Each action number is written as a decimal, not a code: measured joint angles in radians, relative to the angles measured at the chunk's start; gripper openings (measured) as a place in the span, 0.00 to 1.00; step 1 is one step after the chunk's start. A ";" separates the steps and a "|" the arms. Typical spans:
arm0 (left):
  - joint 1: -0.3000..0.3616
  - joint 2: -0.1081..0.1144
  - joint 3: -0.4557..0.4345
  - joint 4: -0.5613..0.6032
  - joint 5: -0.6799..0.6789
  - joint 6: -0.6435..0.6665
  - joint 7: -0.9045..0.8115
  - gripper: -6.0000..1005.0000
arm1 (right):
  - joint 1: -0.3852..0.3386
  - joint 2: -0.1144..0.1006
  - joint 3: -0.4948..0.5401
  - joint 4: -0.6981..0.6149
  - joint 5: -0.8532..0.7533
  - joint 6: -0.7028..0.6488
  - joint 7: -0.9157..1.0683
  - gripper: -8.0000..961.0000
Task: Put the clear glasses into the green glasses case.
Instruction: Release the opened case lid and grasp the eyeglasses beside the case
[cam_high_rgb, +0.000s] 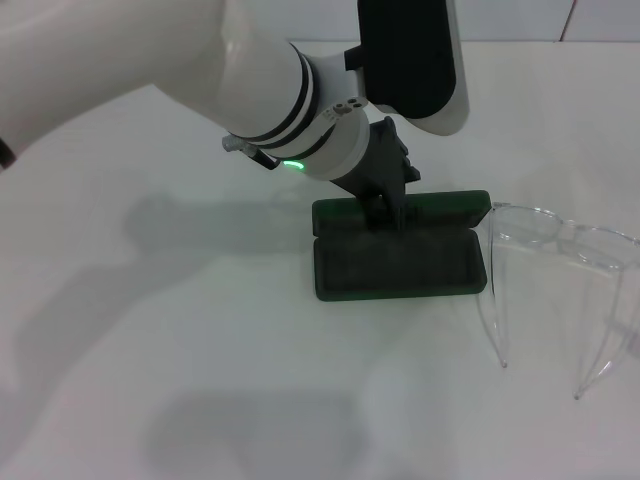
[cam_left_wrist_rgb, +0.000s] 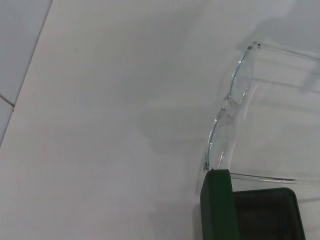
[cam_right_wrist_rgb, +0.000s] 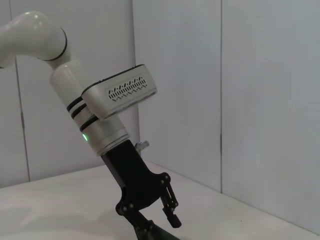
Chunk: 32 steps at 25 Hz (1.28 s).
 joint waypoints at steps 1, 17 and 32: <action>0.000 0.000 0.000 0.001 -0.001 0.004 0.000 0.36 | 0.000 0.000 0.000 0.000 0.000 0.000 0.000 0.90; 0.189 0.007 -0.320 0.371 -0.198 0.239 0.021 0.40 | 0.060 0.004 -0.082 -0.040 -0.039 0.153 0.047 0.90; 0.555 0.008 -0.747 0.092 -0.931 0.657 0.481 0.22 | 0.167 0.006 -0.625 -0.550 -0.270 0.303 0.502 0.83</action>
